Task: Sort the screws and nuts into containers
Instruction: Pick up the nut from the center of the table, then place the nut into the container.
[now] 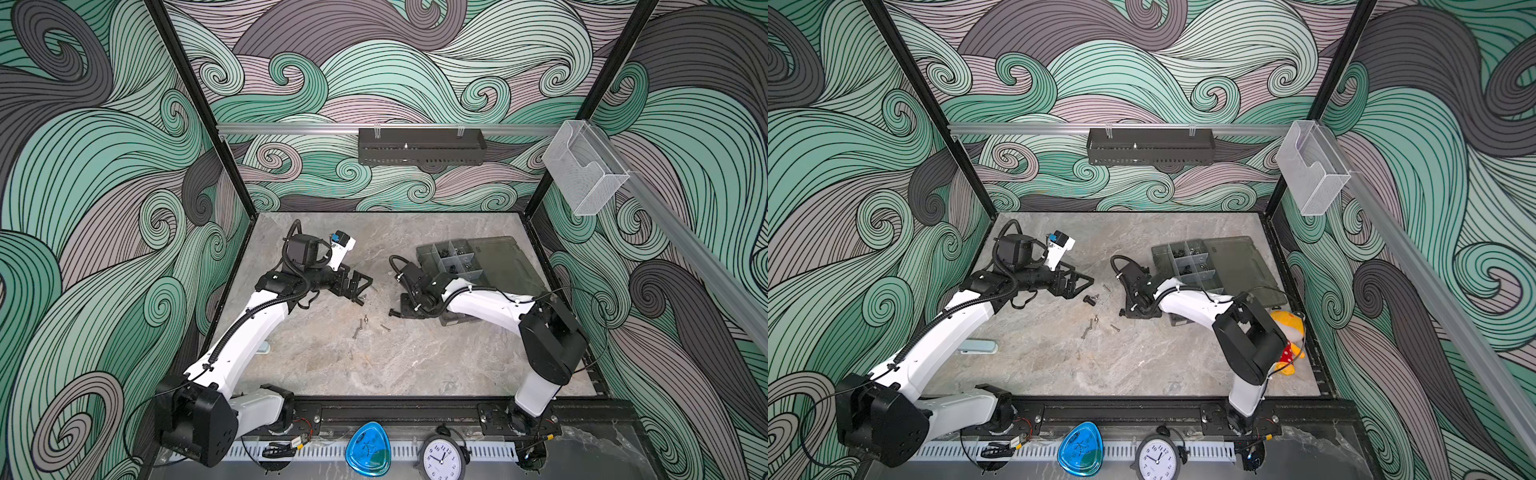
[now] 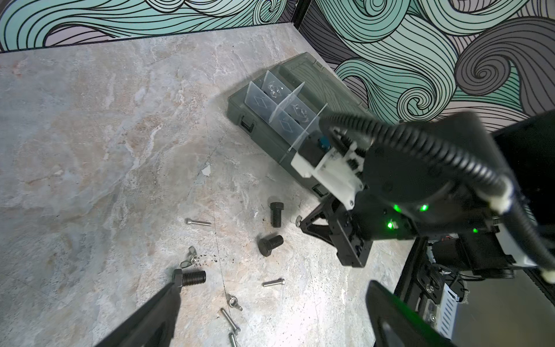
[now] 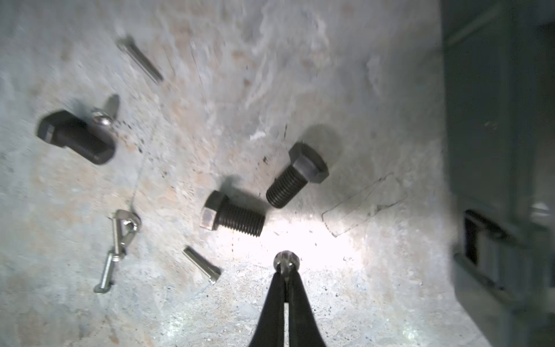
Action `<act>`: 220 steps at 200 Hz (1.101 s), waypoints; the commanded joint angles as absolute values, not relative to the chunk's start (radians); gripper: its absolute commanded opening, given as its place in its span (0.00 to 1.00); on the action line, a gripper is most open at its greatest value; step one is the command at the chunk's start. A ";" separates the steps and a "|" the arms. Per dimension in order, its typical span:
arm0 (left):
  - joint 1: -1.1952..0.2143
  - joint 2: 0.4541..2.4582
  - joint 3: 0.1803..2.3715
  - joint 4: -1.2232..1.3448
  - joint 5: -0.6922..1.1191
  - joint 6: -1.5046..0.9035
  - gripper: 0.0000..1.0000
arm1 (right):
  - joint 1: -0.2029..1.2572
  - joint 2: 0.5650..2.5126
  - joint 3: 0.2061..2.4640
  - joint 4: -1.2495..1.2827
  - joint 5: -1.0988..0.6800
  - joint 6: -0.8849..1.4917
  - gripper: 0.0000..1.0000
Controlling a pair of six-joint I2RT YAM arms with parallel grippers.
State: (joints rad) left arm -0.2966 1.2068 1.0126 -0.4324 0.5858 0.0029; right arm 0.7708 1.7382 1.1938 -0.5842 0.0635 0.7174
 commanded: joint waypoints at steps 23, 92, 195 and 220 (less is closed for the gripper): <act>-0.303 1.214 0.994 -0.350 0.709 -0.057 0.99 | 0.615 1.677 1.246 -0.634 0.059 0.611 0.07; -0.394 1.196 0.980 -0.352 0.690 -0.008 0.98 | 0.338 1.696 1.300 -0.628 0.008 0.525 0.07; -0.394 1.215 0.989 -0.380 0.656 0.023 0.99 | 0.113 1.856 1.394 -0.582 -0.021 0.449 0.13; -0.394 1.217 0.988 -0.385 0.649 0.031 0.99 | 0.107 1.871 1.413 -0.582 -0.019 0.433 0.18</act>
